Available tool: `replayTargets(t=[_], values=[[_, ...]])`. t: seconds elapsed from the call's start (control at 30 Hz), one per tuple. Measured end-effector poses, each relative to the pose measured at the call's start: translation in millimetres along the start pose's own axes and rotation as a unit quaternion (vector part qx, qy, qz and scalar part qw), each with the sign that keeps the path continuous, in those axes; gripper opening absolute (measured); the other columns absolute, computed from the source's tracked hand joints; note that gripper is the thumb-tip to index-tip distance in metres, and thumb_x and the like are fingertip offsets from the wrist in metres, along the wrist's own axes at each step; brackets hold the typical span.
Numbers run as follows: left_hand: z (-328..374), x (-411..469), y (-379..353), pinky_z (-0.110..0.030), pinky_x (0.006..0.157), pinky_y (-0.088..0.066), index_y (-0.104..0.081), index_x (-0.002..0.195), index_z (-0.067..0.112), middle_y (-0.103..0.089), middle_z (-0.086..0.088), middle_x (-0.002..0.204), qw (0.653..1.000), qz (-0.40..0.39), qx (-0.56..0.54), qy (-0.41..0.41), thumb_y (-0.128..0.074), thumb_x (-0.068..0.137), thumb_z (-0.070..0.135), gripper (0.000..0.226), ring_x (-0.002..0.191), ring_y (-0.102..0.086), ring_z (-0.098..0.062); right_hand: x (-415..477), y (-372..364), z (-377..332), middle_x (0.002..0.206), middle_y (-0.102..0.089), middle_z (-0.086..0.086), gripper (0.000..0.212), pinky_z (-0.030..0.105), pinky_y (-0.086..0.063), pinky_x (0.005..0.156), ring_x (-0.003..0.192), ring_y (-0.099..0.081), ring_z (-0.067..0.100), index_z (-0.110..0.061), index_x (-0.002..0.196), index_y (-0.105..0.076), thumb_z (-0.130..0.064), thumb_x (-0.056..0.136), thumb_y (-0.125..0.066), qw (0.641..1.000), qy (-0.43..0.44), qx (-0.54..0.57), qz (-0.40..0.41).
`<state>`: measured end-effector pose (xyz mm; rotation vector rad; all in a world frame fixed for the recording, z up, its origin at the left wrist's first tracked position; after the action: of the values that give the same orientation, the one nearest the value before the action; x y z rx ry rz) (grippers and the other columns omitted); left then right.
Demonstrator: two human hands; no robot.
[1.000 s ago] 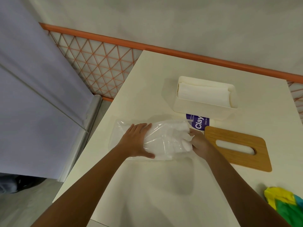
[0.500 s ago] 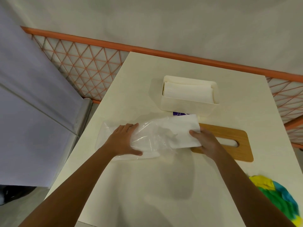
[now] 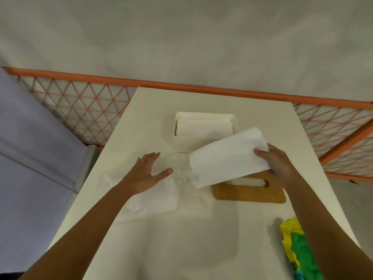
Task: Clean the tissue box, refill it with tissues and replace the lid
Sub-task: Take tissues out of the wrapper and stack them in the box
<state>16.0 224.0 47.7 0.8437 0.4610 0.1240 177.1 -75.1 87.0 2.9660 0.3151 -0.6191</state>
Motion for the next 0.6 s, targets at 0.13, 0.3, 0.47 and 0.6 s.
replayTargets(t=[0.13, 0.3, 0.47, 0.6], values=[[43.3, 18.3, -3.2, -0.029, 0.109, -0.027, -0.026, 0.146, 0.021, -0.025, 0.0, 0.151, 0.99, 0.046, -0.13, 0.002, -0.044, 0.092, 0.049, 0.064, 0.137, -0.031, -0.018, 2.3, 8.3, -21.0, 0.124, -0.058, 0.011, 0.033, 0.045, -0.047, 0.097, 0.113, -0.055, 0.029, -0.013, 0.121, -0.056, -0.012, 0.088, -0.057, 0.999, 0.031, -0.01, 0.005], [81.9, 43.9, -10.1, -0.027, 0.103, -0.032, -0.032, 0.144, 0.017, -0.04, -0.002, 0.144, 0.974, 0.047, -0.222, 0.025, -0.05, 0.092, 0.043, 0.061, 0.131, -0.041, -0.018, 7.7, 6.3, -39.5, 0.122, -0.059, 0.009, 0.033, 0.034, -0.049, 0.084, 0.111, -0.056, 0.027, -0.012, 0.123, -0.054, -0.009, 0.09, -0.054, 0.998, 0.052, 0.045, -0.013], [103.6, 63.4, -6.5, -0.036, 0.098, -0.046, -0.041, 0.134, 0.017, -0.052, -0.001, 0.127, 0.895, -0.038, -0.431, 0.113, -0.047, 0.093, 0.043, 0.049, 0.118, -0.052, -0.021, 18.2, -8.2, -45.3, 0.121, -0.061, 0.008, 0.035, 0.031, -0.052, 0.081, 0.111, -0.058, 0.026, -0.01, 0.125, -0.053, -0.008, 0.09, -0.054, 0.995, 0.047, 0.085, -0.031], [106.2, 80.9, 6.5, -0.032, 0.081, -0.045, -0.042, 0.134, 0.013, -0.053, -0.004, 0.12, 0.885, 0.009, -0.453, 0.111, -0.046, 0.094, 0.023, 0.041, 0.108, -0.052, -0.023, 30.5, -24.0, -42.0, 0.122, -0.06, 0.008, 0.034, 0.033, -0.051, 0.084, 0.111, -0.057, 0.026, -0.01, 0.126, -0.053, -0.007, 0.091, -0.052, 0.994, 0.035, 0.096, -0.03]])
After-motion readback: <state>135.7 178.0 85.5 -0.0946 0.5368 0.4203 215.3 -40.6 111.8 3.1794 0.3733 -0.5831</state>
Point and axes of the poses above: each hand's wrist, its own x-axis towards the middle knuckle, its own y-axis out of the back of the hand, z = x × y, the point moved 1 cm from there along x, towards the middle knuckle
